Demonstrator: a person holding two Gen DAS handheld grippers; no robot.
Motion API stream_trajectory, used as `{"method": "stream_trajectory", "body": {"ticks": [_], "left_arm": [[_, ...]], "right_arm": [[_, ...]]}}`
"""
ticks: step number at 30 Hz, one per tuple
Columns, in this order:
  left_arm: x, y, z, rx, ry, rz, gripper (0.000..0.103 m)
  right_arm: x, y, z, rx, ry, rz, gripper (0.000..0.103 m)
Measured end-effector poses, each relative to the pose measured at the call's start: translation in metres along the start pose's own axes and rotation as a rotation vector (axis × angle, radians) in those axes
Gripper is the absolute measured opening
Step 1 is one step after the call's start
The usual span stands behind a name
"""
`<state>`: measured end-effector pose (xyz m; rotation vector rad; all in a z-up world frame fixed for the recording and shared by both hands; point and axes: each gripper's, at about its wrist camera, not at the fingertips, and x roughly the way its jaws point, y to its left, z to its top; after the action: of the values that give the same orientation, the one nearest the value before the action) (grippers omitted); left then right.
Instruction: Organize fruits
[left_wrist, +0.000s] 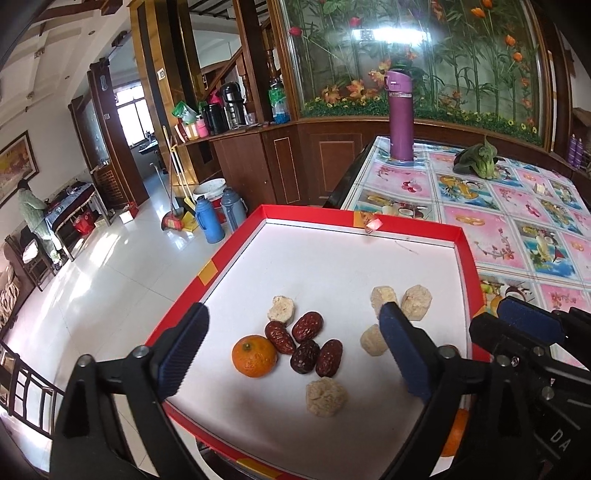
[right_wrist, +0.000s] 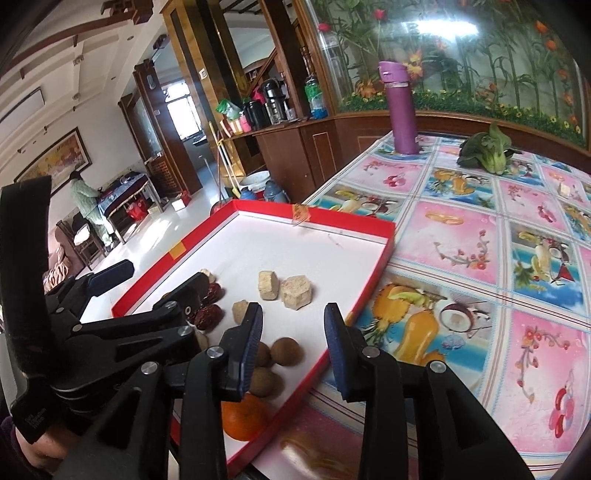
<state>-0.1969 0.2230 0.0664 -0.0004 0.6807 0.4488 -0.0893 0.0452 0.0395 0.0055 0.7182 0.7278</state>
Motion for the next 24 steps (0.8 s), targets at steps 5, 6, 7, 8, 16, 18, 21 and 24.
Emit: {"method": "stream_trajectory", "body": {"ticks": [5, 6, 7, 8, 16, 18, 21, 24], "left_arm": [[-0.014, -0.002, 0.005, -0.026, -0.022, 0.013, 0.103], [-0.015, -0.002, 0.006, -0.030, -0.021, 0.015, 0.103], [-0.017, -0.002, 0.007, -0.031, -0.015, 0.017, 0.103], [-0.018, -0.003, 0.007, -0.035, -0.009, 0.023, 0.103], [-0.030, 0.005, 0.007, -0.078, -0.019, 0.051, 0.103], [-0.035, 0.007, 0.006, -0.075, -0.025, 0.056, 0.103], [-0.048, 0.010, 0.005, -0.080, -0.086, 0.075, 0.103], [-0.063, 0.016, 0.005, -0.088, -0.155, 0.083, 0.103]], "right_arm": [[-0.013, -0.010, 0.002, 0.022, -0.041, -0.018, 0.046], [-0.015, -0.011, 0.002, 0.025, -0.049, -0.021, 0.048], [-0.019, -0.012, 0.002, 0.030, -0.060, -0.024, 0.052], [-0.021, -0.013, 0.002, 0.032, -0.067, -0.025, 0.054], [-0.041, -0.009, 0.004, -0.007, -0.140, -0.039, 0.058], [-0.044, -0.009, 0.004, -0.009, -0.157, -0.041, 0.058], [-0.049, -0.007, 0.006, -0.016, -0.187, -0.041, 0.060], [-0.052, -0.004, 0.007, -0.031, -0.205, -0.047, 0.061]]}}
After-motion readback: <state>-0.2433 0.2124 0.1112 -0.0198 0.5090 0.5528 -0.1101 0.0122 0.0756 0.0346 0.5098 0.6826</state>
